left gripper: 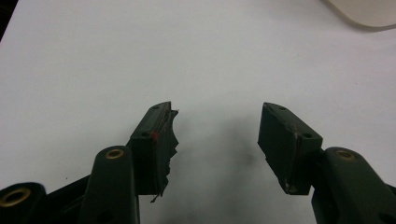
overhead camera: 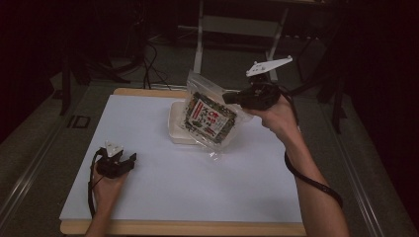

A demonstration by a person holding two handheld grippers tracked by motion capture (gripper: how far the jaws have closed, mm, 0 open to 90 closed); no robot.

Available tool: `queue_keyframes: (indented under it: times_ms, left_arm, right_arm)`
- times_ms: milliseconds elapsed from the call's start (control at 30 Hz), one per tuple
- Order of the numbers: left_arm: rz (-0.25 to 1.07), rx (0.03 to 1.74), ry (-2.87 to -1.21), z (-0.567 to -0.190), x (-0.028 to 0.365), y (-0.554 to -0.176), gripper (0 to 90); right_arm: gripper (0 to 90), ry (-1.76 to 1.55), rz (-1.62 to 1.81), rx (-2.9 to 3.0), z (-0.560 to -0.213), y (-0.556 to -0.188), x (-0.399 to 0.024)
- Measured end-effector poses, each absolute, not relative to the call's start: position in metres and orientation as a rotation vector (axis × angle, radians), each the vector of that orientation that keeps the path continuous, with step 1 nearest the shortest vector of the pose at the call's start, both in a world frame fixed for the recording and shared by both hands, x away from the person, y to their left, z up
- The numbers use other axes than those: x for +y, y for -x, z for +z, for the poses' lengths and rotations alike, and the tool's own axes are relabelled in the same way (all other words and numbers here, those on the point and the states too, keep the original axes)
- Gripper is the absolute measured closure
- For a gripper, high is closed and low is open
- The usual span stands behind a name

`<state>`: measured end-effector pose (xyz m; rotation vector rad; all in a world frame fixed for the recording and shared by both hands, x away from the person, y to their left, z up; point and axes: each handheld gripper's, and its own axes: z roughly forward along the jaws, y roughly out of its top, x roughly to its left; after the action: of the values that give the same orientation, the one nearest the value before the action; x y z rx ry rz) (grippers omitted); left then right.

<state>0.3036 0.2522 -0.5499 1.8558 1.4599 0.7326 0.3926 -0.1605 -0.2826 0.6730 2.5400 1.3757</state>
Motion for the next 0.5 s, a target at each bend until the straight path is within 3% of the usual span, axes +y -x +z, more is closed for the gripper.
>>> queue_keyframes:
  times_ms: [500]
  left_arm:
    - [0.731,1.458,-1.856,-0.5497,0.2523,-0.3033,45.2]
  right_arm:
    - [89.9,-0.698,1.377,2.517,-0.2788,-0.4023,-0.1577]
